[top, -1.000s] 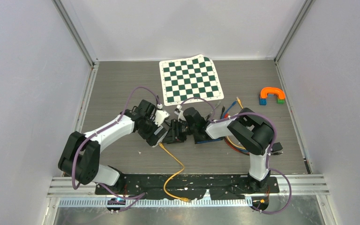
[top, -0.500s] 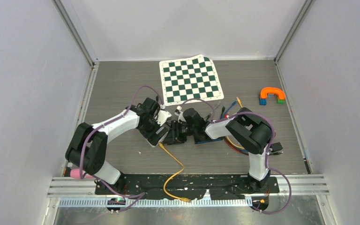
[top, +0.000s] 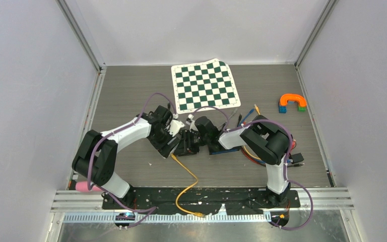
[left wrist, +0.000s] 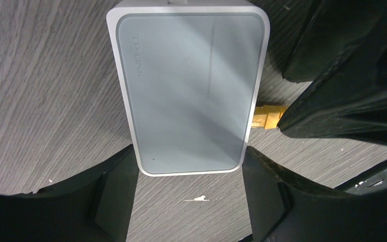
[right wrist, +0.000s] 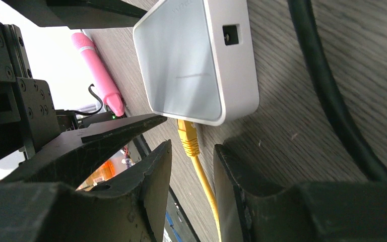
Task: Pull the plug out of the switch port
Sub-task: Pull the connector from the switch port.
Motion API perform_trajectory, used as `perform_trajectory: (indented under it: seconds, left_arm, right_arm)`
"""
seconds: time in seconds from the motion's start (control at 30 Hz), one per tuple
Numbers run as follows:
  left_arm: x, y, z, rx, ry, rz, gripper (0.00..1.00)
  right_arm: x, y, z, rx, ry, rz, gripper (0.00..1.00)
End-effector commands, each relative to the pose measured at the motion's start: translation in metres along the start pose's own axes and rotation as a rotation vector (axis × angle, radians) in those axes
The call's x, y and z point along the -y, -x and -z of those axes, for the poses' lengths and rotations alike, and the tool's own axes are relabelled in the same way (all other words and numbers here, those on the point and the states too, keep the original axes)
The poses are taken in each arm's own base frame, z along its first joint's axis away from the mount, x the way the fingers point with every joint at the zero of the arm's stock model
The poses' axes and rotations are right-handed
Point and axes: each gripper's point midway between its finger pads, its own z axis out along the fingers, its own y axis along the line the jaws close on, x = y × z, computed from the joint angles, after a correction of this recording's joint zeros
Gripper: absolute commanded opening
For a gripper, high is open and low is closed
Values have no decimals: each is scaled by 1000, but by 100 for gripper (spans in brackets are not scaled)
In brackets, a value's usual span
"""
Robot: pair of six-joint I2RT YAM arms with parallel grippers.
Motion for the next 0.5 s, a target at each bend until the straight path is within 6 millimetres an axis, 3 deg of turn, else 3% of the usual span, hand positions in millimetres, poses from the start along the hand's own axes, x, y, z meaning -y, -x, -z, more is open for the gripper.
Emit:
perform_trajectory:
  seconds: [0.0, 0.23, 0.47]
  left_arm:
    - [10, 2, 3, -4, -55, -22, 42]
    - [13, 6, 8, 37, -64, -27, 40]
    - [19, 8, 9, 41, -109, -27, 40]
  right_arm:
    - [-13, 5, -9, 0, 27, 25, 43]
    - [-3, 5, -21, -12, -12, -1, 43]
    - [-6, 4, -18, -8, 2, -3, 43]
